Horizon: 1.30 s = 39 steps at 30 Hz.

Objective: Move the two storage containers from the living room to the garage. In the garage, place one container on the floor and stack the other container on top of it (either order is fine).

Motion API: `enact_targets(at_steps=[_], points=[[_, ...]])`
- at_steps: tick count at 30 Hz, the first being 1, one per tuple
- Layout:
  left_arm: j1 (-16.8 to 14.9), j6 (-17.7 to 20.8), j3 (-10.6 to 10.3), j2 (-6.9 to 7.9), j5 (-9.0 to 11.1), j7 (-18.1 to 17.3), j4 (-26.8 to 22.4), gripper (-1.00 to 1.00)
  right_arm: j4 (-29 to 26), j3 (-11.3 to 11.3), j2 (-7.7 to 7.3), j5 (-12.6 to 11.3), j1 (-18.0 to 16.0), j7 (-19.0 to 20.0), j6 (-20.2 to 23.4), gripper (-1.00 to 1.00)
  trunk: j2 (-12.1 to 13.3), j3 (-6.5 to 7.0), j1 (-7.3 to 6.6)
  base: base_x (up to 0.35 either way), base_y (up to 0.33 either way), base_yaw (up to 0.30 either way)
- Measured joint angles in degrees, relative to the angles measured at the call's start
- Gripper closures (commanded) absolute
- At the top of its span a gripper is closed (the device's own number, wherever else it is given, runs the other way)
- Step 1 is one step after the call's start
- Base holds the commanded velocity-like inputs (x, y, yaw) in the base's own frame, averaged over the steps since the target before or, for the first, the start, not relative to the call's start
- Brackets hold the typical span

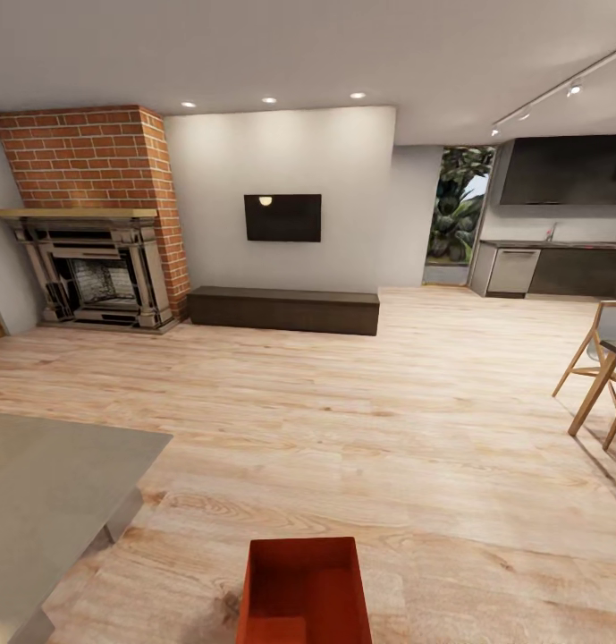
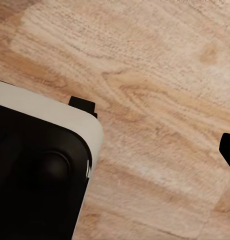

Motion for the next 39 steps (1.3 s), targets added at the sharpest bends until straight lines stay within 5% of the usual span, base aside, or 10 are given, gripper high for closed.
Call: enact_targets(at_steps=[39], points=[[0.0, 0.0, -0.2, 0.38, -0.3, 0.0, 0.0, -1.00, 0.0, -0.3, -0.09, -0.7, 0.0, 0.3, 0.1, -1.00, 0.0, -2.89, 0.00, 0.000, 0.000, 0.000]])
